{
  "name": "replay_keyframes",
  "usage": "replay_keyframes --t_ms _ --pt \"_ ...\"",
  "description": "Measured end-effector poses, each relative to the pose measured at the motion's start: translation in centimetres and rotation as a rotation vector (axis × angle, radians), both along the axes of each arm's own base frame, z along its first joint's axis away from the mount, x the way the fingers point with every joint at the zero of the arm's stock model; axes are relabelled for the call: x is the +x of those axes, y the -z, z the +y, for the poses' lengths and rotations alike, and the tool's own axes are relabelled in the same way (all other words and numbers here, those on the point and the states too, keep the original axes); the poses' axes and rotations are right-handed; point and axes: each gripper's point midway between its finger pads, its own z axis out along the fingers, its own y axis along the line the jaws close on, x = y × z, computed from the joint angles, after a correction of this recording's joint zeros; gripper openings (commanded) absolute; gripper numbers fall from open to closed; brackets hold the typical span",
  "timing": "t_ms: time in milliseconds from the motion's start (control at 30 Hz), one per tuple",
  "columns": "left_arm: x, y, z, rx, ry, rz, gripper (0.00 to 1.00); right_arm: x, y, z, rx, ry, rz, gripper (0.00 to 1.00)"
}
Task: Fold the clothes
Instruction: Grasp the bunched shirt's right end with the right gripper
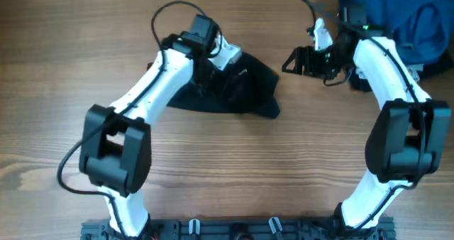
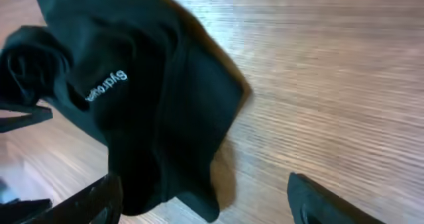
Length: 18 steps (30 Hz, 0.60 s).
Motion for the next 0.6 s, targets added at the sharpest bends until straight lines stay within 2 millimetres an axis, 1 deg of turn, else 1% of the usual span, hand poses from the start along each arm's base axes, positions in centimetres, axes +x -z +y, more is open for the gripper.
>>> replay_keyframes --t_ms 33,67,100,133,167,200,233,267,300,333,400,433,467,500,567,600 --pt "0.0 0.0 0.0 0.0 -0.001 0.001 1.0 -0.1 0.5 0.5 0.031 -0.007 -0.011 0.77" --pt "0.3 -0.1 0.5 0.0 -0.021 0.004 1.0 0.0 0.7 0.8 0.053 -0.012 -0.02 0.74" --pt "1.0 -0.6 1.7 -0.006 -0.071 0.002 1.0 0.2 0.8 1.1 0.074 -0.016 -0.044 0.71" --pt "1.7 -1.7 3.0 -0.016 -0.119 -0.016 1.0 0.3 1.1 1.4 0.084 -0.02 -0.054 0.68" --pt "2.5 -4.0 4.8 -0.036 -0.174 -0.059 1.0 0.1 1.4 1.8 0.092 -0.024 -0.056 0.67" --pt "3.0 -7.5 6.9 -0.063 -0.234 -0.135 1.0 -0.4 2.2 2.8 0.105 -0.035 -0.05 0.66" --pt "2.9 -9.3 7.8 -0.073 -0.253 -0.172 1.0 -1.1 2.7 3.4 0.107 -0.042 -0.028 0.65" --pt "2.5 -10.7 8.8 -0.069 -0.277 -0.195 1.0 -1.9 3.4 4.0 0.111 -0.053 -0.008 0.64" --pt "2.1 -11.6 10.0 -0.05 -0.304 -0.209 1.0 -2.9 4.1 4.6 0.113 -0.058 0.023 0.64" --pt "2.0 -12.0 11.1 -0.028 -0.334 -0.217 1.0 -3.9 4.9 5.0 0.114 -0.059 0.057 0.64" --pt "1.9 -11.6 13.7 0.045 -0.394 -0.21 1.0 -5.6 6.3 4.9 0.109 -0.016 0.135 0.65" --pt "1.9 -11.3 15.0 0.086 -0.423 -0.21 1.0 -6.2 6.8 4.8 0.103 0.002 0.163 0.65" --pt "2.0 -11.2 15.7 0.106 -0.439 -0.213 1.0 -6.3 7.0 4.8 0.113 0.02 0.17 0.63" --pt "2.1 -11.1 16.2 0.123 -0.45 -0.217 1.0 -6.1 7.0 4.9 0.128 0.032 0.162 0.55" --pt "2.3 -11.1 16.8 0.147 -0.465 -0.225 1.0 -5.7 7.0 5.2 0.151 0.052 0.153 0.45" --pt "2.4 -11.1 17.0 0.155 -0.468 -0.23 1.0 -5.7 7.0 5.4 0.17 0.053 0.153 0.37"
